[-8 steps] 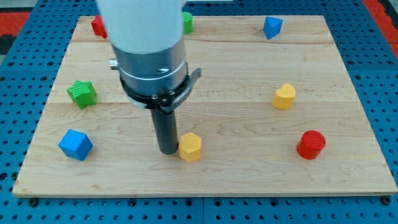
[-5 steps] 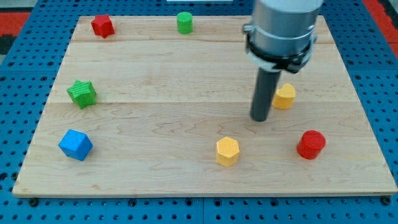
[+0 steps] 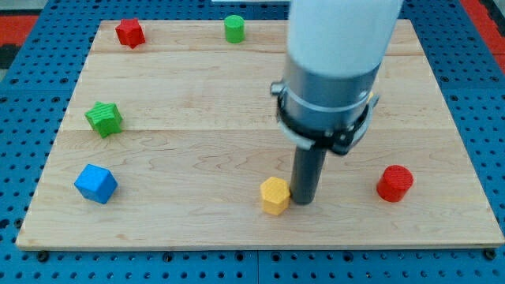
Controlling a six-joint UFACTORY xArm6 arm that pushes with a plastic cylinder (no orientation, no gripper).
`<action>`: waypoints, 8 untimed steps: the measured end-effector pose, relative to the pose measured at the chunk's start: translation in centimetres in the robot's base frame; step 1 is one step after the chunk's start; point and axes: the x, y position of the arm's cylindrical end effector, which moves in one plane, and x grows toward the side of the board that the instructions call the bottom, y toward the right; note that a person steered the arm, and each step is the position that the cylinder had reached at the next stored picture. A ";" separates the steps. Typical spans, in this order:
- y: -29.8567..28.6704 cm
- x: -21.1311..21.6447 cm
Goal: Place the yellow blocks diagonally to each other
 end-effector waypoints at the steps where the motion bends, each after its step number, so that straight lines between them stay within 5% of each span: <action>1: -3.2 1.1; 5: -22.3 -0.5; 8: -28.9 -10.1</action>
